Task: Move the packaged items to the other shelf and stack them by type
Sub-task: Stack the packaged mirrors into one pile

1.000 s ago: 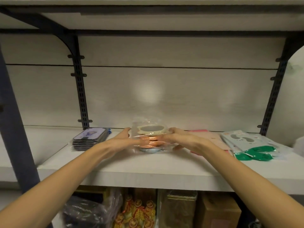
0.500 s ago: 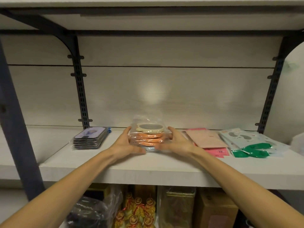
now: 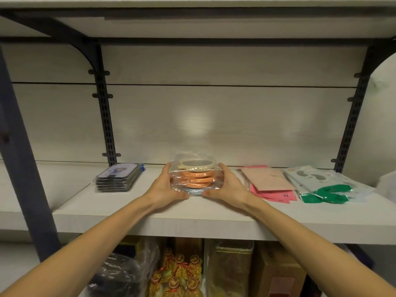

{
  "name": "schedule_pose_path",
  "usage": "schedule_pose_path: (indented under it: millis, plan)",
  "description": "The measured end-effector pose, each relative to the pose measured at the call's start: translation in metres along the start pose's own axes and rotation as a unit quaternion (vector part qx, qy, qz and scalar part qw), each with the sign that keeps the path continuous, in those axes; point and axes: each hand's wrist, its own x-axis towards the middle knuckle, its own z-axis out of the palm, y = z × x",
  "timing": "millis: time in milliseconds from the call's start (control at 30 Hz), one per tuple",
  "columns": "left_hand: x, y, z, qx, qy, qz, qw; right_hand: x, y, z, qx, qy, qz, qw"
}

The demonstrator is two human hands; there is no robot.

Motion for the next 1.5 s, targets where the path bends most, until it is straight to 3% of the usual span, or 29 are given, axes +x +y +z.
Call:
schedule_pose_path:
  millis: [533, 867, 1133, 1500]
  plan:
    - [-0.005, 0.001, -0.005, 0.05, 0.084, -0.01, 0.995, -0.007, -0.011, 0.012, -0.027, -0.033, -0.042, 0.998]
    - [-0.006, 0.001, -0.006, 0.003, 0.105, -0.013, 0.994, -0.006, -0.008, 0.014, -0.023, 0.019, -0.049, 0.998]
    - [-0.005, -0.006, -0.01, -0.04, 0.104, -0.011, 0.994, -0.008, -0.012, 0.017, -0.028, 0.0, -0.086, 0.996]
    - [-0.008, -0.001, -0.007, -0.064, 0.036, 0.009, 0.997, -0.005, 0.0, 0.015, -0.015, 0.026, -0.039, 0.999]
